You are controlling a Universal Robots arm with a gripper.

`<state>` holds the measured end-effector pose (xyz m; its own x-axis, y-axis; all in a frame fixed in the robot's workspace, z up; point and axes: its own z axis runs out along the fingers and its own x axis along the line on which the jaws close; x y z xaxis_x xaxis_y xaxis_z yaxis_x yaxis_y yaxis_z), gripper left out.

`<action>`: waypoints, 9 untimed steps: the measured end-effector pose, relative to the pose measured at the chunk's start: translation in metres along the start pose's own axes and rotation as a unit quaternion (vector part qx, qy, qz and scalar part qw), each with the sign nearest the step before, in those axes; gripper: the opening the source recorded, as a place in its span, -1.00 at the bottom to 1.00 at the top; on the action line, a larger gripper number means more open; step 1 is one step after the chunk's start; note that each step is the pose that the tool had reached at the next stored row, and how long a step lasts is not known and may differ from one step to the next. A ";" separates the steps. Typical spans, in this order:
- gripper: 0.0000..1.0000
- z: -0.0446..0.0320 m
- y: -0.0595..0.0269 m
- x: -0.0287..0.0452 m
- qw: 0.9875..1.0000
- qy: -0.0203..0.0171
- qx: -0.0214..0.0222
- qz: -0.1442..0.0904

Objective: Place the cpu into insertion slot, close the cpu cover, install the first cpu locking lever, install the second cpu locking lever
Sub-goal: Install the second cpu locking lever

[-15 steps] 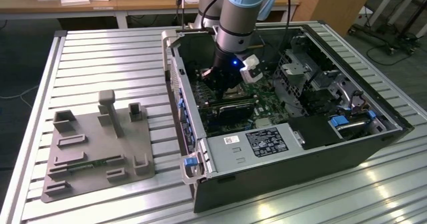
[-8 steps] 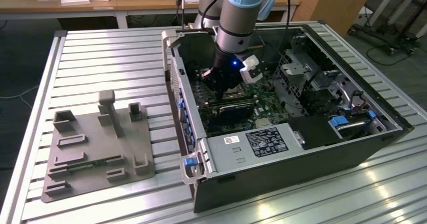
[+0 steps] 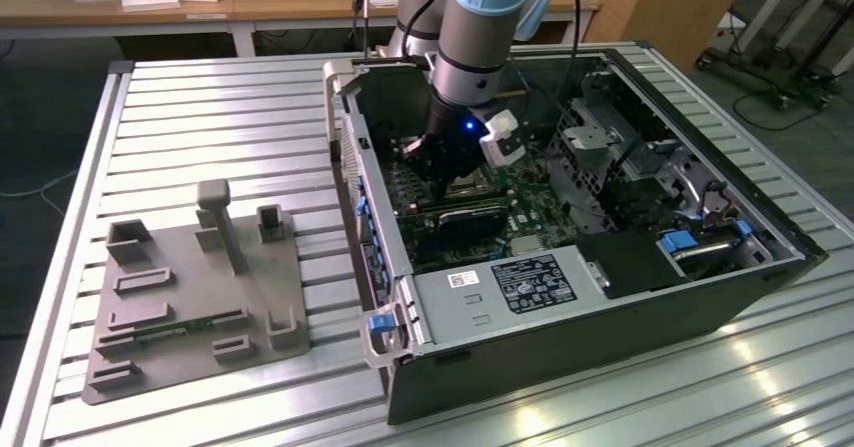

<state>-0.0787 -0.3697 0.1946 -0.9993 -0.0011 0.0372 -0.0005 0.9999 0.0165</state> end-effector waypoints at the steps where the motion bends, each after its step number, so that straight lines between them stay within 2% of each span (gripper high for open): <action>1: -0.80 -0.0001 0.0000 0.0000 1.000 0.000 0.000 0.000; 9: -0.80 0.0001 0.0021 -0.0002 1.000 0.000 0.000 0.000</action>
<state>-0.0785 -0.3676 0.1945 -0.9993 -0.0011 0.0367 -0.0005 0.9999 0.0160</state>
